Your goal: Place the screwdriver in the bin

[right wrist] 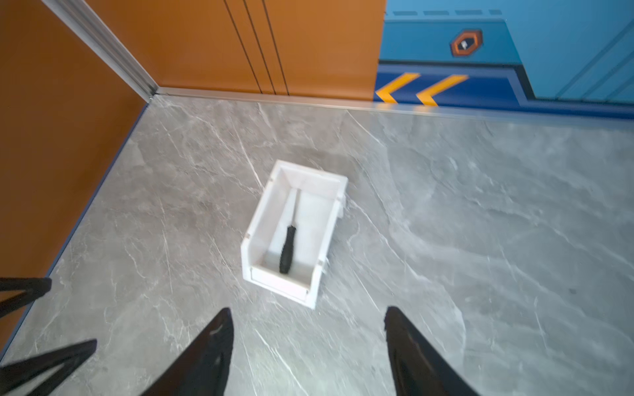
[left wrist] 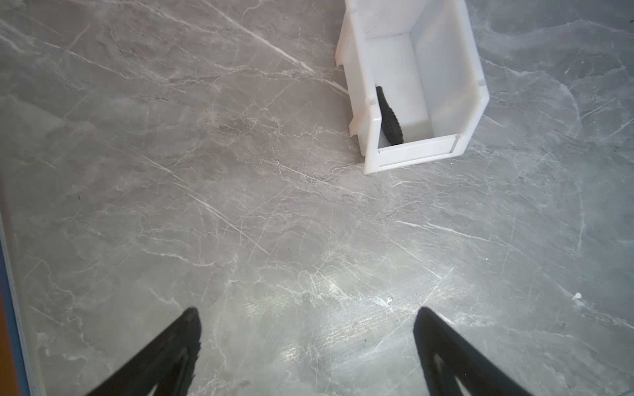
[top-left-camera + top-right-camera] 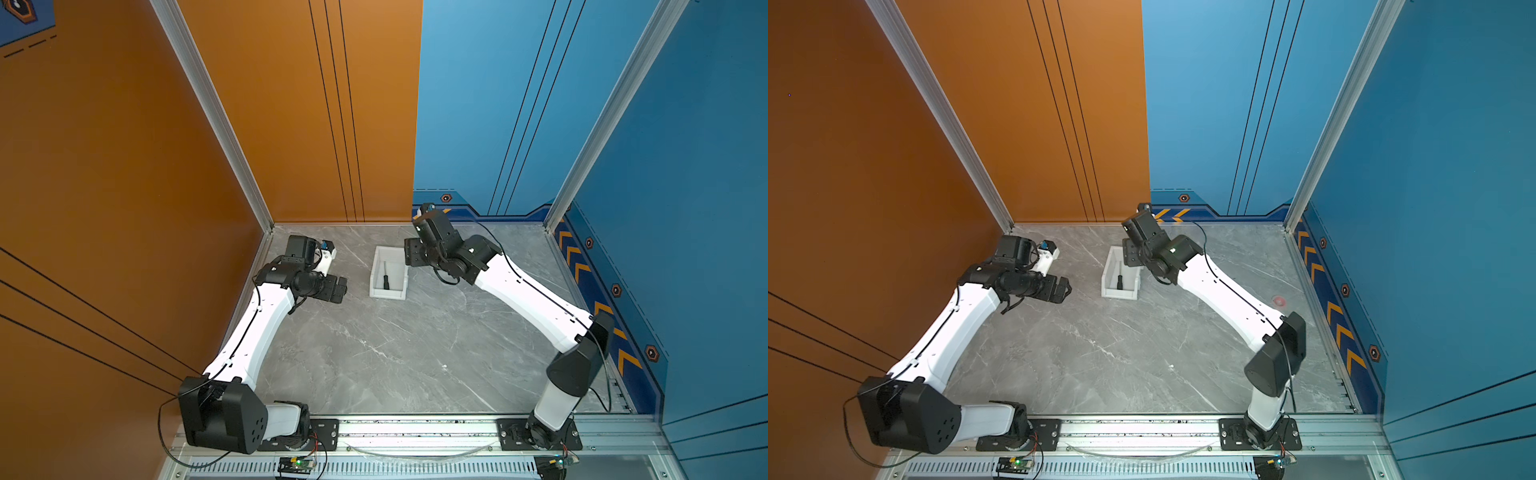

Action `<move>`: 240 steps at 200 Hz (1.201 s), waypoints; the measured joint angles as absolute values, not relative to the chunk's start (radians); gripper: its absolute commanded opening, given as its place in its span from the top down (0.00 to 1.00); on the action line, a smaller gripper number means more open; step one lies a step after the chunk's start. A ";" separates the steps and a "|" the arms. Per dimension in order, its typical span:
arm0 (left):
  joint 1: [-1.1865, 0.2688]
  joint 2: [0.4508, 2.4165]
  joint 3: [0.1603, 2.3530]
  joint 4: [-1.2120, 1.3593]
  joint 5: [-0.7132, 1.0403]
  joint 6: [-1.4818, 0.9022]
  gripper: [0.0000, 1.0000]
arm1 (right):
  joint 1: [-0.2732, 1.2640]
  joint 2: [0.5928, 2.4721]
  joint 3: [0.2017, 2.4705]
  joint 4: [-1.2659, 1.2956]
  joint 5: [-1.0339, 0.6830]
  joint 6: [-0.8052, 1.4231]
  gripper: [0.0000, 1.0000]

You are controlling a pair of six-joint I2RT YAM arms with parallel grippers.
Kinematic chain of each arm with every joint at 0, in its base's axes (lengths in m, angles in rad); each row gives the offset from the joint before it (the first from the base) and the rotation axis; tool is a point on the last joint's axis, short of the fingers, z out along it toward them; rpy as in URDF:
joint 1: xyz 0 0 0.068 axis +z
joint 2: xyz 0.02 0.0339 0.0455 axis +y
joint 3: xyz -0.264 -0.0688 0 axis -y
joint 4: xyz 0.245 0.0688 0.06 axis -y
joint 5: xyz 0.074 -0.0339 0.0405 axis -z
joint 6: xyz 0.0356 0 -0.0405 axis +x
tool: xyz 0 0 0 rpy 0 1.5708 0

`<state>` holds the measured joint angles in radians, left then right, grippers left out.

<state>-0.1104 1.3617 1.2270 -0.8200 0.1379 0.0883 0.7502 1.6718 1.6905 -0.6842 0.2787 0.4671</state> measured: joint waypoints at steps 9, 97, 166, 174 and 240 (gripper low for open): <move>-0.105 1.390 1.227 -0.817 0.148 0.075 0.02 | 0.733 1.604 1.574 -0.661 0.288 0.469 0.18; -0.073 1.441 1.063 -0.492 0.120 -0.020 0.02 | 0.566 1.093 0.935 -0.435 0.386 0.368 0.00; -0.034 1.441 0.801 -0.075 0.052 -0.047 0.02 | 0.317 0.889 0.635 -0.202 0.393 0.259 0.00; -0.014 1.440 0.791 -0.038 0.052 -0.055 0.02 | 0.285 0.888 0.605 -0.159 0.390 0.246 0.00; 0.126 1.431 0.549 0.390 0.065 -0.099 0.02 | 0.082 0.972 0.368 0.248 0.213 0.103 0.00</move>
